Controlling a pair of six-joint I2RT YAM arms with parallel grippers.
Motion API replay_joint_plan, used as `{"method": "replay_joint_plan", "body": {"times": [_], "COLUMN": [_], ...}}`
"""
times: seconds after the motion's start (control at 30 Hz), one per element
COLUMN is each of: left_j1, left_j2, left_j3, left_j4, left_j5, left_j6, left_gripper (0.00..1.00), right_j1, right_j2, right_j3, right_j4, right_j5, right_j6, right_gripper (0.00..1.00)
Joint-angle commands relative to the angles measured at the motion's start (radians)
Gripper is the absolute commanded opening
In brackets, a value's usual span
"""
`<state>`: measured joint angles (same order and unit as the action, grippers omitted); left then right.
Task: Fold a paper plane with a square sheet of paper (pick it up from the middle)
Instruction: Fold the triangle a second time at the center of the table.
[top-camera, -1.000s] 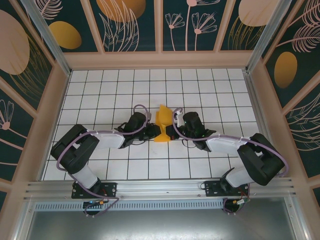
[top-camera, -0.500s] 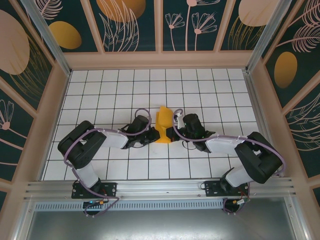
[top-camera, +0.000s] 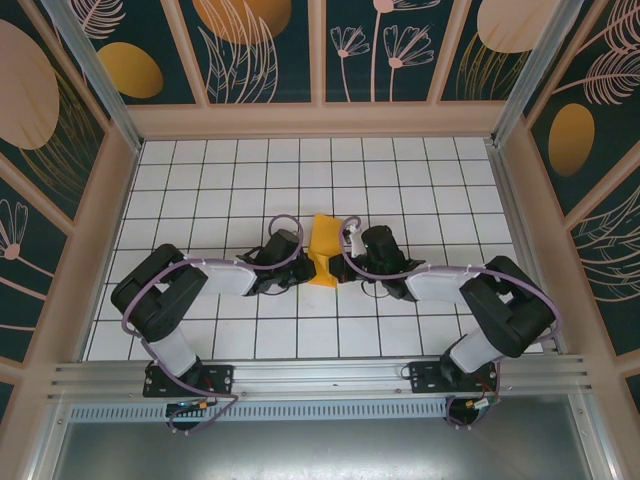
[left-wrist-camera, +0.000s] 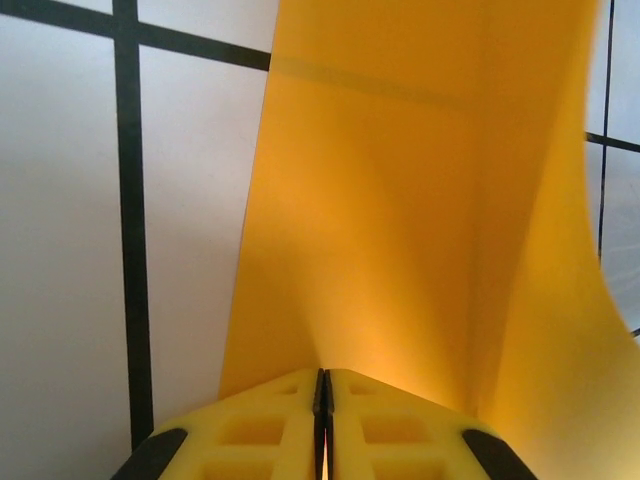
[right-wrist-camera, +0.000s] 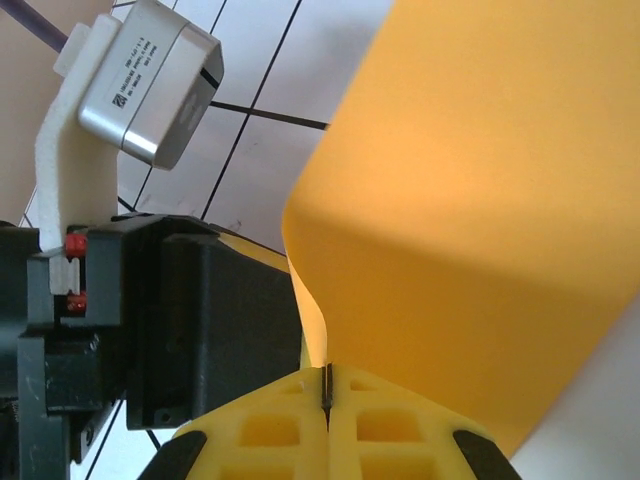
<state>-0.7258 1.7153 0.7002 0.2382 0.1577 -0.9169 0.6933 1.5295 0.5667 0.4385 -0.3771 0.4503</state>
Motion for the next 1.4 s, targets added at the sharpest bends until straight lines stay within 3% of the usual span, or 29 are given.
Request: {"method": "replay_joint_plan", "body": {"times": [0.0, 0.23, 0.47, 1.37], "left_j1": [0.007, 0.007, 0.008, 0.008], "left_j2": [0.004, 0.005, -0.023, -0.008], "left_j3": [0.0, 0.001, -0.002, 0.015], "left_j4": [-0.121, -0.122, -0.122, -0.117], "left_j5": [-0.07, -0.076, -0.082, -0.065], "left_j6": [0.054, 0.056, 0.053, 0.064], "left_gripper": [0.14, 0.15, 0.16, 0.17], "right_j1": [-0.005, -0.027, -0.068, -0.126], "right_j2": [0.029, 0.071, 0.07, 0.22], "right_j3": [0.048, 0.076, 0.057, 0.17], "right_j4": [-0.002, -0.02, 0.003, -0.105], "right_j5": [-0.028, -0.039, -0.126, -0.132], "right_j6": [-0.036, -0.057, -0.038, -0.155], "right_gripper": [0.0, 0.0, 0.0, 0.02]}}
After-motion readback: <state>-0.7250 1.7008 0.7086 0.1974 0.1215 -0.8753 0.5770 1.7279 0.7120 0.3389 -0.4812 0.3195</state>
